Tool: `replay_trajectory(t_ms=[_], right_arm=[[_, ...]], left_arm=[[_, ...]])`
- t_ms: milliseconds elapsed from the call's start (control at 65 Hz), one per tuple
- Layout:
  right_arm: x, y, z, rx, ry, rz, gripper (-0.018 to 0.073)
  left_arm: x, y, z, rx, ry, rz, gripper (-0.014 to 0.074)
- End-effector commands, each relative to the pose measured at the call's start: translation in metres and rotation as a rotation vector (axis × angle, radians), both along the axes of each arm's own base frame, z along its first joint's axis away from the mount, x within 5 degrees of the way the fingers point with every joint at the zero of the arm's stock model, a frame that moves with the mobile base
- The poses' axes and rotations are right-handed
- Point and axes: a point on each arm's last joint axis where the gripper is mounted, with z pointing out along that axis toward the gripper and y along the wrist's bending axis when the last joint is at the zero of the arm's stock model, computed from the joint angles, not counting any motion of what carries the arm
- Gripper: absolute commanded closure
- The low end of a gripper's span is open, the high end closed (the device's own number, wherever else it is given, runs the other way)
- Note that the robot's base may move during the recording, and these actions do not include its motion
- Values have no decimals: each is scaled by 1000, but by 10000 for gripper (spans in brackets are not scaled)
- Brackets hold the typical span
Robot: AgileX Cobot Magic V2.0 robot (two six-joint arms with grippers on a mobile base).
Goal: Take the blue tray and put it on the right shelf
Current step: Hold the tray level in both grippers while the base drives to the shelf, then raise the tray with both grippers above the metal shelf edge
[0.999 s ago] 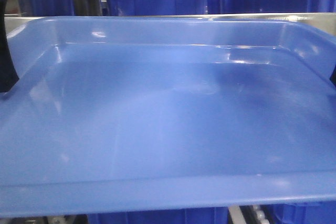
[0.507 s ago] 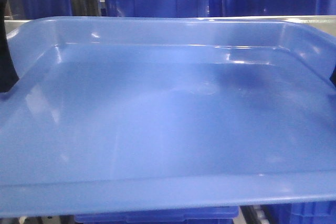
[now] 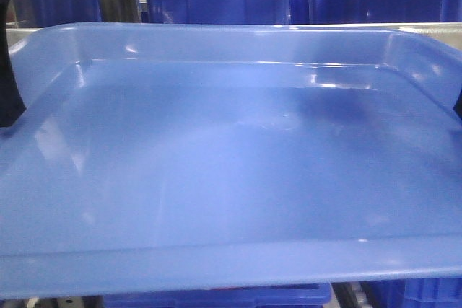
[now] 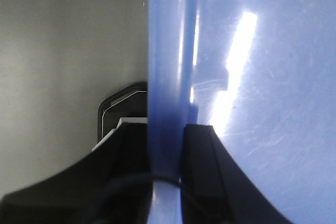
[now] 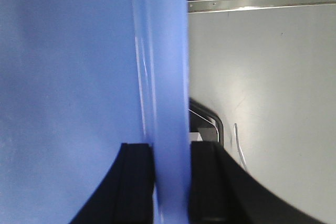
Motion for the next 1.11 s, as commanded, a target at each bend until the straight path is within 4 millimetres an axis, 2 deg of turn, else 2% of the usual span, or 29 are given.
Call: replay_trajectory(t_ms=[0, 723, 861, 1092], right_arm=[[2, 2, 15, 67, -81, -7, 315], [4, 4, 17, 82, -105, -7, 315], [6, 5, 37, 103, -138, -5, 315], [25, 8, 84, 100, -283, 28, 315]], left_arm=[[-3, -3, 13, -66, -37, -3, 593], [0, -6, 12, -86, -58, -3, 593], [3, -9, 22, -116, -92, -6, 593], [25, -10, 62, -151, -252, -11, 593]])
